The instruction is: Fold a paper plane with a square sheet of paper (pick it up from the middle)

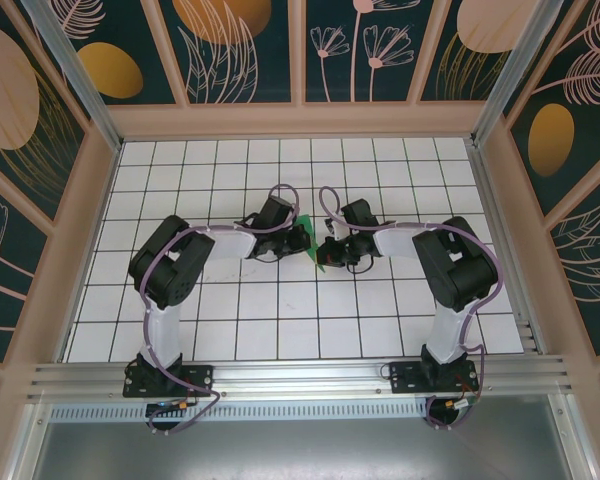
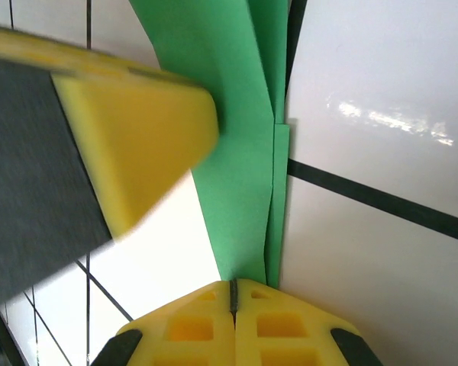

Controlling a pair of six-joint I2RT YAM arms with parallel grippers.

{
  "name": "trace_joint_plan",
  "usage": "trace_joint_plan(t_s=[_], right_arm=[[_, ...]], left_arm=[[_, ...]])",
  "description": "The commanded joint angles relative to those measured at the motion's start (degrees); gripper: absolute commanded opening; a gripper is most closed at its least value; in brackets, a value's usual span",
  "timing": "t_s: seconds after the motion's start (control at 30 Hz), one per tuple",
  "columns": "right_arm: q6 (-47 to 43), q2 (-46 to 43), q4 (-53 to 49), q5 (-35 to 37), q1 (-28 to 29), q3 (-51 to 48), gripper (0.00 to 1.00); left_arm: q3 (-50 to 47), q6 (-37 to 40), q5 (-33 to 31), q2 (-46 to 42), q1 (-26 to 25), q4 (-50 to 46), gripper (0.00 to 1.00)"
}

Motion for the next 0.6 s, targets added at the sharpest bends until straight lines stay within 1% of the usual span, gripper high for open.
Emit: trace_joint_plan(t_s=[0.0, 0.17, 0.37, 0.43, 0.57], right_arm=[[-1.36, 4.02, -9.86, 9.19, -0.04, -2.65, 0.03], [-1.43, 4.18, -9.85, 8.93, 0.01, -2.46, 0.03], [-1.6, 4.27, -9.89, 8.76, -0.03, -2.46, 0.03], [-1.61, 4.33, -9.85, 8.6, -0.04, -2.54, 0.03], [-1.45, 4.29, -9.76, 8.58, 0.02, -2.72, 0.03]], left_arm=[[2.24, 3.1, -4.19, 1.11, 3.38, -3.7, 0.11], [4.79, 4.97, -4.07, 1.91, 5.87, -5.56, 0.11], [7.94, 7.99, -2.84, 1.29, 6.8, -7.03, 0.12], [7.9, 8.36, -1.74, -0.16, 6.79, -6.05, 0.12], [4.85, 8.14, -0.78, -4.56, 6.71, -2.45, 0.13]])
